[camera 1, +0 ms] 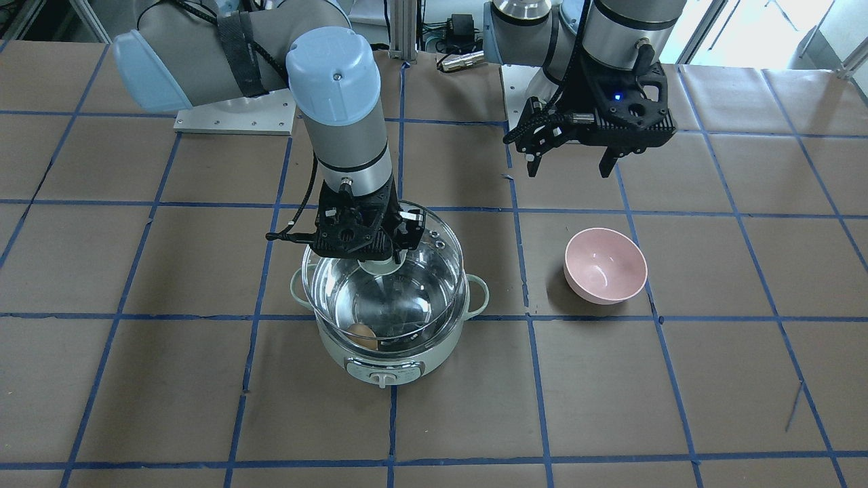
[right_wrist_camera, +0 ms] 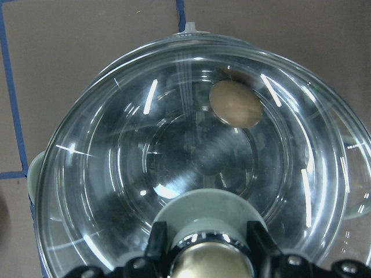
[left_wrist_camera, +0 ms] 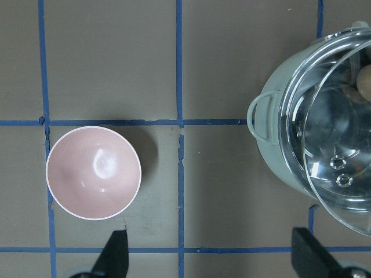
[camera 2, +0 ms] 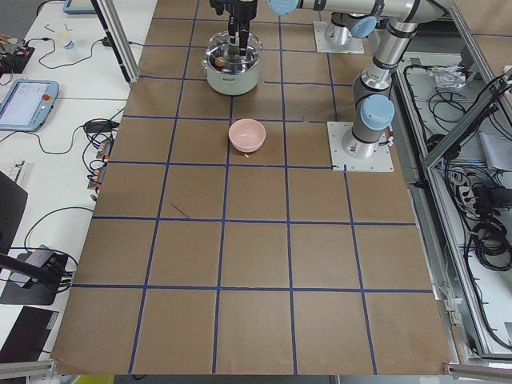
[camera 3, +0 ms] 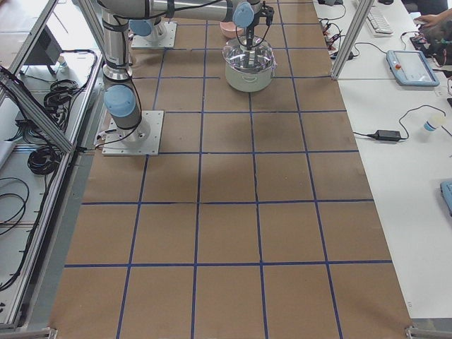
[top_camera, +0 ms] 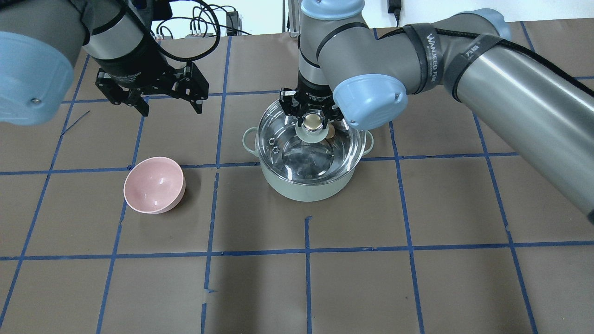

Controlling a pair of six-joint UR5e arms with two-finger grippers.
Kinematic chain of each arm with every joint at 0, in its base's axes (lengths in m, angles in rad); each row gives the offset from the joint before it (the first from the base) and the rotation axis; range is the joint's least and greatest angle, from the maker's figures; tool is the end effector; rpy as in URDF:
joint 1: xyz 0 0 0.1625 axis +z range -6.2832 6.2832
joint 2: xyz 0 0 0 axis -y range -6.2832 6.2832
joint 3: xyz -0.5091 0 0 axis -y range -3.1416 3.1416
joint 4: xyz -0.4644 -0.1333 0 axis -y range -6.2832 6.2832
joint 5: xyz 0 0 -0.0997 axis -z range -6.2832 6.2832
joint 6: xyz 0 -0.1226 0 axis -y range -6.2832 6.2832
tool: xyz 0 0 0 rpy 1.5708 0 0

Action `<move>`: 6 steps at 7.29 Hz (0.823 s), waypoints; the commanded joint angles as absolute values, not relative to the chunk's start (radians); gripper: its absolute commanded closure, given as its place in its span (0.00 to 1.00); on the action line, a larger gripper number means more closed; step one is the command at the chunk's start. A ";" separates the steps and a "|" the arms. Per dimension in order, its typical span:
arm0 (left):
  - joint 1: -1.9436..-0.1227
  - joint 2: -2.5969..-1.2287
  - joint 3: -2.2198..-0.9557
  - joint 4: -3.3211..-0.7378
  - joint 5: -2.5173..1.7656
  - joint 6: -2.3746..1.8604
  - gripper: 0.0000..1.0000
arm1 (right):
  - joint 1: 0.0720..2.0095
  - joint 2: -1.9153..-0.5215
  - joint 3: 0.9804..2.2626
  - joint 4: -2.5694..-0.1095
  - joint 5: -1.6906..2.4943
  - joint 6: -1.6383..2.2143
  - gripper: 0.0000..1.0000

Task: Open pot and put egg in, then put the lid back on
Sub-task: 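Lower the glass lid onto the pot with the right gripper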

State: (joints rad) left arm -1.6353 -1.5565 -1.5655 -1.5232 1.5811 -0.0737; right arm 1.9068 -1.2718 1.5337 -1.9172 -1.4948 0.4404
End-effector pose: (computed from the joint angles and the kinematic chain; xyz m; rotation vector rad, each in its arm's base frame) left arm -0.1682 -0.5551 0.5650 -0.0150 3.1341 -0.1062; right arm 0.3681 -0.6216 0.4154 0.1537 3.0345 -0.0752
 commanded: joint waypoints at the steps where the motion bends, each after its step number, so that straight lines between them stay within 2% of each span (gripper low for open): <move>1: -1.635 -1.555 -1.563 -1.523 1.580 -0.074 0.00 | 1.908 -1.244 1.532 -1.930 -1.489 0.431 0.67; 6: -1.635 -1.555 -1.562 -1.523 1.577 -0.074 0.00 | 1.908 -1.224 1.532 -1.979 -1.489 0.431 0.66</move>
State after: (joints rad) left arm -1.6352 -1.5555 -1.5617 -1.5232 1.5777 -0.0736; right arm 1.9082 -1.2268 1.5312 -1.9773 -1.4895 0.4338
